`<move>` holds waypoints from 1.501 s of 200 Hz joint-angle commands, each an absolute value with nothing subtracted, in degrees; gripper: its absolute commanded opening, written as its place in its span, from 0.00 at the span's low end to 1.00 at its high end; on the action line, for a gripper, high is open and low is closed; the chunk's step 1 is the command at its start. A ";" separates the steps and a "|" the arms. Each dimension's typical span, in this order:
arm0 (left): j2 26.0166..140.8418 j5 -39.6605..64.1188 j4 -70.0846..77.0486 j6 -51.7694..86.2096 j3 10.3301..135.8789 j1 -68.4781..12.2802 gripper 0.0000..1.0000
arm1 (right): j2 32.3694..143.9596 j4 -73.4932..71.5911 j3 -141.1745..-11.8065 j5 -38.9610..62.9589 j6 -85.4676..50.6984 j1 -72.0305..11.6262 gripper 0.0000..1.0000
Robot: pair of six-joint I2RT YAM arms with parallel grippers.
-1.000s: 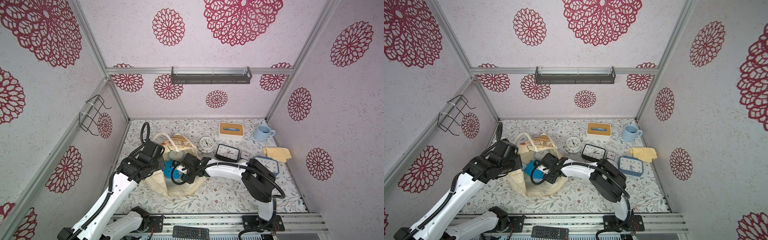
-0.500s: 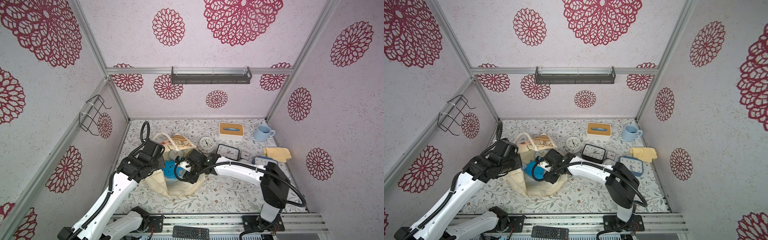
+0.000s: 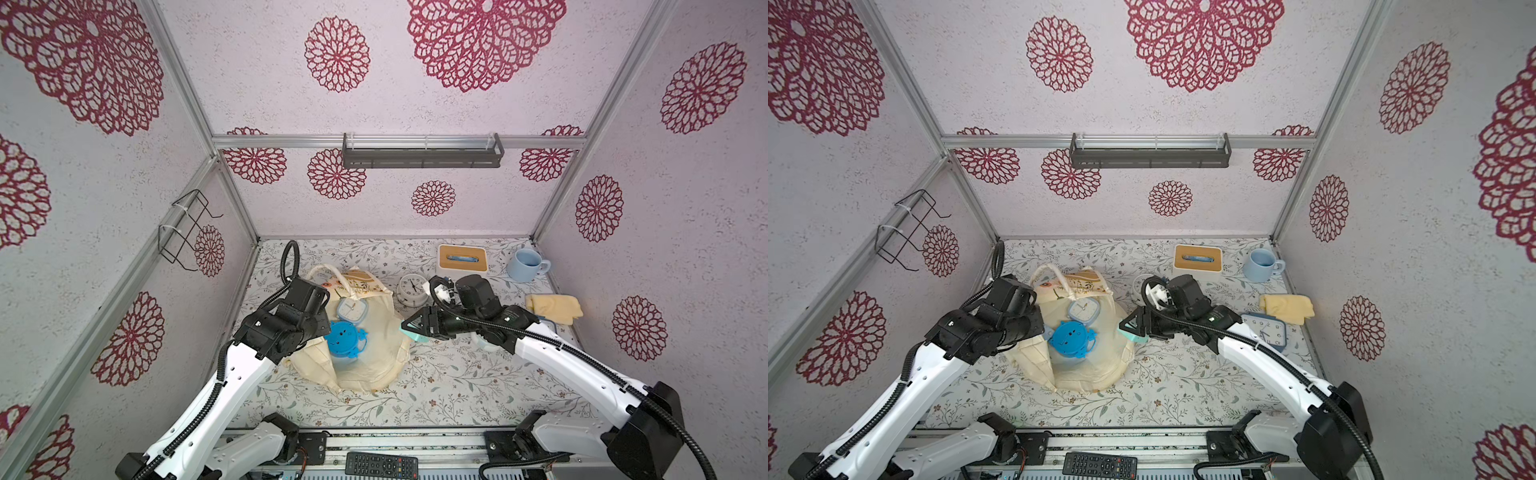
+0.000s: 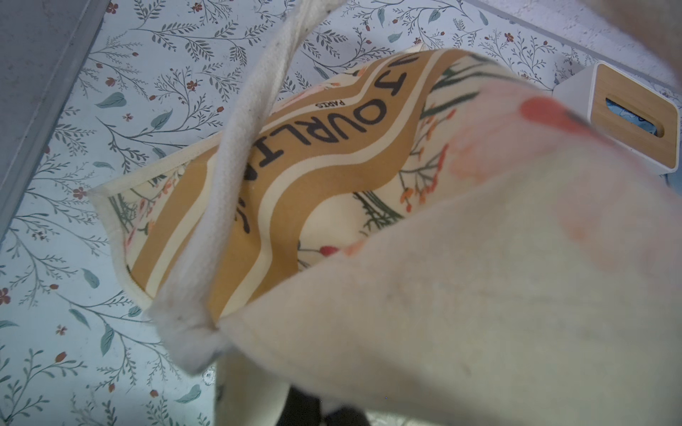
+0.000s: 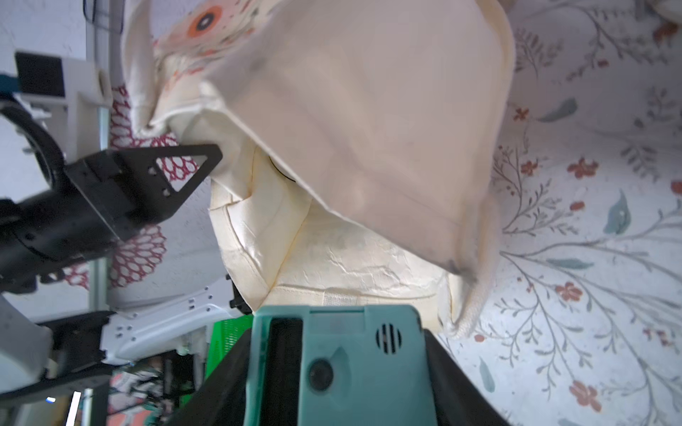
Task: Take the alarm clock out of the canvas bag
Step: Pick up the alarm from the canvas bag.
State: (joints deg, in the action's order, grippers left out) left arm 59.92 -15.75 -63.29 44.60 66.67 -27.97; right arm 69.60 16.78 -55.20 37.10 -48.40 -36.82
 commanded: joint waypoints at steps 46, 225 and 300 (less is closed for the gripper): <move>59.25 -13.19 -60.56 42.77 70.20 -28.23 0.00 | 66.70 3.49 -47.56 49.34 -69.96 -24.75 0.51; 58.02 22.84 -53.11 21.21 81.91 -30.16 0.99 | 71.09 -0.76 -62.86 70.12 -68.54 -22.02 0.54; 45.41 20.97 -25.33 -0.08 62.48 -33.02 0.99 | 70.41 -0.66 -62.36 72.50 -71.19 -22.60 0.56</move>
State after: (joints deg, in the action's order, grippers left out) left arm 46.48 21.15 -36.40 11.16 61.73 -32.64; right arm 71.46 2.35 -61.08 69.58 -69.14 -22.28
